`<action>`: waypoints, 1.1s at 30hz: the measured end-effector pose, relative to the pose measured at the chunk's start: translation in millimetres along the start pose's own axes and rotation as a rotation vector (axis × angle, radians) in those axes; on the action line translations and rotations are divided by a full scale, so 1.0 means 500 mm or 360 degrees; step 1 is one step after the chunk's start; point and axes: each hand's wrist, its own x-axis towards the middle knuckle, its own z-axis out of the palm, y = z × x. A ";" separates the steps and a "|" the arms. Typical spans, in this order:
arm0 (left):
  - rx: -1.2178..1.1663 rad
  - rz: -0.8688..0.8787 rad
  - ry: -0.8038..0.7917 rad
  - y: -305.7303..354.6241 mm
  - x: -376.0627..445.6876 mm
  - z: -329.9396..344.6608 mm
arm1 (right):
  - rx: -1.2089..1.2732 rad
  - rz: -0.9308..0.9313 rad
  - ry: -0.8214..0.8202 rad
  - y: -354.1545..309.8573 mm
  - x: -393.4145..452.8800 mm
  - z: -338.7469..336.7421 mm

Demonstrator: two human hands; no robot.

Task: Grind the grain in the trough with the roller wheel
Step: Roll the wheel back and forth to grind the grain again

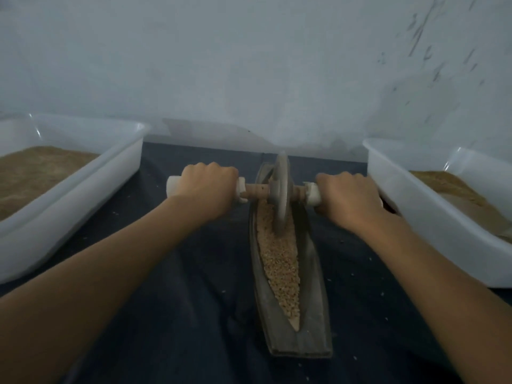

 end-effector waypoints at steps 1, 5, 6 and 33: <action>0.0001 0.0009 -0.0005 0.001 -0.023 -0.006 | -0.0026 -0.0033 0.0031 -0.002 -0.024 -0.003; -0.0037 0.0086 -0.0095 -0.002 -0.164 -0.049 | -0.0025 -0.0285 0.0366 -0.017 -0.163 -0.065; -0.0017 0.0170 -0.0057 -0.002 -0.199 -0.069 | 0.0068 -0.0334 0.0347 -0.018 -0.188 -0.081; 0.0113 0.0457 0.0230 -0.003 -0.197 -0.098 | 0.0148 -0.0186 -0.0314 -0.007 -0.212 -0.070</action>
